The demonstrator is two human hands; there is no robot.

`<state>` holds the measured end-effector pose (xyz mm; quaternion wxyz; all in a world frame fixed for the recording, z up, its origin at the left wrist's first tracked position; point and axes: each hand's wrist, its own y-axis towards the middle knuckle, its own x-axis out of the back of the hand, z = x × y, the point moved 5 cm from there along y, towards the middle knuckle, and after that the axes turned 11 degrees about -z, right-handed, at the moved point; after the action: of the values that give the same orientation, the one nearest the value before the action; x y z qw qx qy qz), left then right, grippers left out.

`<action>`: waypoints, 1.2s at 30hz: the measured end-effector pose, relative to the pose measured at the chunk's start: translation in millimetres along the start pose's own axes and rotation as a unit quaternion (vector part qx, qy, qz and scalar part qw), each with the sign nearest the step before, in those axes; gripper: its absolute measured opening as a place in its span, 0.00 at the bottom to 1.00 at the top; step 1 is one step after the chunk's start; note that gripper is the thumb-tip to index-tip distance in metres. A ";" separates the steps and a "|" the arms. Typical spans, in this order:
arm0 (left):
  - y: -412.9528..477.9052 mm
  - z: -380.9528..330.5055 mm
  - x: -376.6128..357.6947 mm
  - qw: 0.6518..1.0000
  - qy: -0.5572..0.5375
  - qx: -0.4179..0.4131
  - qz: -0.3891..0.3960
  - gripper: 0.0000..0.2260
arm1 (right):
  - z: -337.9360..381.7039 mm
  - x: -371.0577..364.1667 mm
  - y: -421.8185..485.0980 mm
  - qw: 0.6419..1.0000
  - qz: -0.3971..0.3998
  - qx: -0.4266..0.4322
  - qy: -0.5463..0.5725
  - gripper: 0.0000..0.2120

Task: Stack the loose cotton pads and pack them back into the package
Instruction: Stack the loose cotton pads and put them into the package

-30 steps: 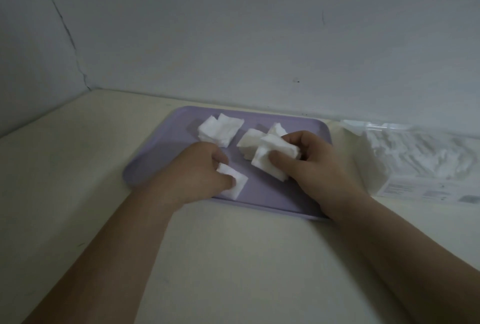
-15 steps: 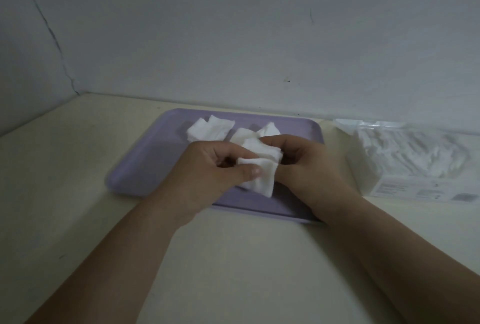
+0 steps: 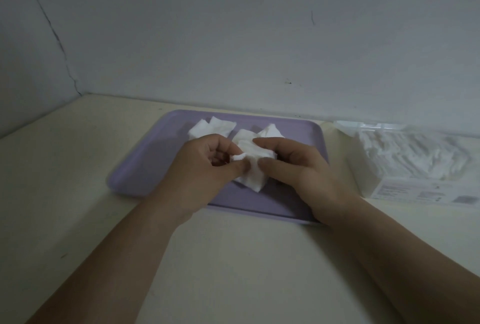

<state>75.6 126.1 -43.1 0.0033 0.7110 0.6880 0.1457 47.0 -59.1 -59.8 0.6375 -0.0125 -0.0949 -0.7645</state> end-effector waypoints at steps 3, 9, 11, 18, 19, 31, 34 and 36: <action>4.3 4.6 4.0 0.999 0.030 -0.006 -0.023 0.15 | 2.1 -3.0 -2.9 0.997 -0.007 0.035 -0.075 0.26; -2.7 -0.2 -4.5 0.992 0.084 -0.030 0.091 0.16 | 5.0 -0.5 0.3 0.992 -0.027 0.082 -0.091 0.24; -4.3 0.4 -7.8 0.988 0.098 -0.047 0.107 0.15 | 6.8 -1.8 -1.2 0.994 -0.013 0.073 -0.078 0.24; 0.3 4.1 -8.2 0.986 0.133 -0.071 0.077 0.06 | 4.6 1.5 0.5 0.987 -0.062 0.065 -0.130 0.26; 1.0 4.9 -8.3 0.988 0.124 -0.065 0.069 0.05 | 4.6 1.1 -0.1 0.985 -0.063 0.067 -0.147 0.24; 11.7 -3.1 -18.0 0.988 0.124 -0.069 -0.053 0.14 | 16.0 32.3 -4.6 0.944 -0.310 0.074 -0.088 0.17; 26.9 -19.0 -33.5 0.967 0.223 -0.118 -0.040 0.11 | 12.5 35.9 -3.0 0.936 -0.333 0.061 -0.095 0.22; 39.3 -30.8 -47.0 0.949 0.281 -0.137 -0.029 0.17 | 12.7 36.3 -2.9 0.936 -0.337 0.054 -0.084 0.22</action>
<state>107.0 71.9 -15.1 -0.0882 0.6139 0.6546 0.4323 36.1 -91.8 -42.6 0.3316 -0.0096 -0.1878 -0.9245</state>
